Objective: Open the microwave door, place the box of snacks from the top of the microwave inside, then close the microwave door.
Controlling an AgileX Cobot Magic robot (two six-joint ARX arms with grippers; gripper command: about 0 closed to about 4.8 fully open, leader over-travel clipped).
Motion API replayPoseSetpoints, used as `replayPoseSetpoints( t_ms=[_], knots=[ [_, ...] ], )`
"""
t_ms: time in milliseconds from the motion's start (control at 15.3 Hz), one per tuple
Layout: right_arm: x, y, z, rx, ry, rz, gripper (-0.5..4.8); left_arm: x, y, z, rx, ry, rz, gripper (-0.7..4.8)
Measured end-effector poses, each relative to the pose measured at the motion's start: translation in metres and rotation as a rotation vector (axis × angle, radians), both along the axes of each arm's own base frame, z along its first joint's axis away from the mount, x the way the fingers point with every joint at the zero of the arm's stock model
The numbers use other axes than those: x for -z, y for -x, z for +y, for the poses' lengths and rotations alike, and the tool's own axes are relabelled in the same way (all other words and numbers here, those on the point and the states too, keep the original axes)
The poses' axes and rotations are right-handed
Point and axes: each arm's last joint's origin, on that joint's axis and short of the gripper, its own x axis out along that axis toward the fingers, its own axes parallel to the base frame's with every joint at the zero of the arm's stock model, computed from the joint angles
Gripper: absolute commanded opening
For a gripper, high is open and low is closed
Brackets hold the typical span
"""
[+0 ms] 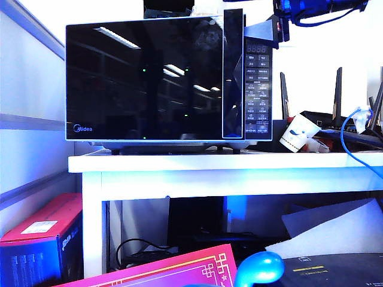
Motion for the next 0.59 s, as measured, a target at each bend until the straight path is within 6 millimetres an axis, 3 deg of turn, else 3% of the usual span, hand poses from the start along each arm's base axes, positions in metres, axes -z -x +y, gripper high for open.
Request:
replayPoseSetpoints(
  t_ms=[588],
  knots=[
    [0.01, 0.007, 0.001, -0.153, -0.001, 0.165, 4.79, 0.004, -0.01, -0.002, 0.003, 0.001, -0.005, -0.06]
  ],
)
